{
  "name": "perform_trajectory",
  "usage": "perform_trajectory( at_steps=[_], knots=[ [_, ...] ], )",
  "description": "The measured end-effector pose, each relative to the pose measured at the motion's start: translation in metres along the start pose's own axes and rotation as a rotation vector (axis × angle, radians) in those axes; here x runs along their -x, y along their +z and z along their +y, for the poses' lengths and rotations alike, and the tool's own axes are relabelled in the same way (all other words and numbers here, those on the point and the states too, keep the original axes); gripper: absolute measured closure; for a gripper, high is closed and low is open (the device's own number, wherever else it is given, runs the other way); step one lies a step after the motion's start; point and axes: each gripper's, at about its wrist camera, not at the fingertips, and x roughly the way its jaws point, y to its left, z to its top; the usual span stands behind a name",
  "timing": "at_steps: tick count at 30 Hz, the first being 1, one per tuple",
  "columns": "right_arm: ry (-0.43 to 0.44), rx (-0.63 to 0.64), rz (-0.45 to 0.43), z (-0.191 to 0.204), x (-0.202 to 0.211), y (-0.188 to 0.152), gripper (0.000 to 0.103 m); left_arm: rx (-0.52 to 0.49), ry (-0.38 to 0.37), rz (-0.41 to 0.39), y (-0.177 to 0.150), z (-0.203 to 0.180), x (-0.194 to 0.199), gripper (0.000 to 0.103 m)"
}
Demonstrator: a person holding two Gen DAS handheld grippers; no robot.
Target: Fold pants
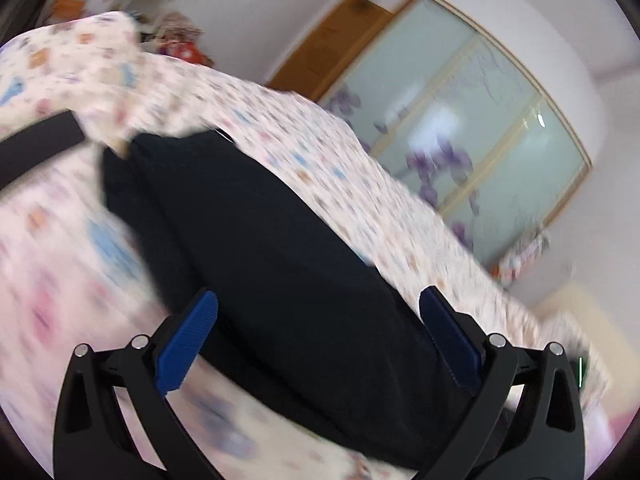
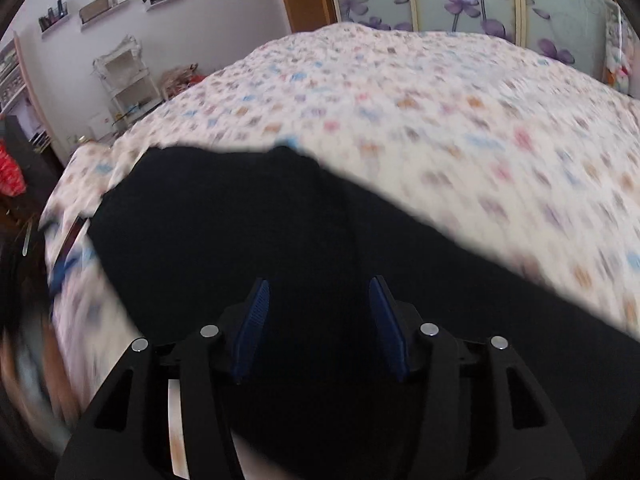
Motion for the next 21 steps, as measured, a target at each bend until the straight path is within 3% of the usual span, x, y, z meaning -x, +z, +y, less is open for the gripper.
perform_trajectory(
  at_steps=[2, 4, 8, 10, 13, 17, 19, 20, 21],
  knots=[
    [-0.043, -0.013, -0.004, -0.016, 0.022, -0.025, 0.038, 0.069, -0.038, 0.041, 0.034, 0.030, -0.008, 0.002],
    [-0.068, -0.058, -0.027, -0.034, 0.041, -0.048, 0.037, 0.118, -0.082, 0.107, 0.059, 0.049, -0.022, 0.002],
    [-0.003, -0.263, -0.135, -0.078, 0.063, -0.083, 0.037, 0.216, -0.057, 0.221, 0.092, 0.083, -0.049, 0.004],
    [0.036, -0.361, -0.132, -0.094, 0.059, -0.088, 0.037, 0.296, -0.050, 0.284, 0.096, 0.102, -0.062, 0.014],
    [0.054, -0.335, -0.143, -0.092, 0.059, -0.082, 0.037, 0.393, -0.094, 0.322, 0.098, 0.123, -0.074, 0.020],
    [0.080, -0.288, -0.153, -0.082, 0.060, -0.078, 0.035, 0.430, -0.135, 0.337, 0.100, 0.130, -0.090, 0.024],
    [0.070, -0.268, -0.136, -0.079, 0.057, -0.080, 0.034, 0.439, -0.118, 0.348, 0.100, 0.130, -0.097, 0.043],
    [0.058, -0.258, -0.126, -0.077, 0.056, -0.082, 0.034, 0.443, -0.096, 0.349, 0.098, 0.130, -0.098, 0.078],
    [0.054, -0.253, -0.121, -0.074, 0.055, -0.082, 0.034, 0.437, -0.061, 0.344, 0.097, 0.131, -0.097, 0.097]
  ],
)
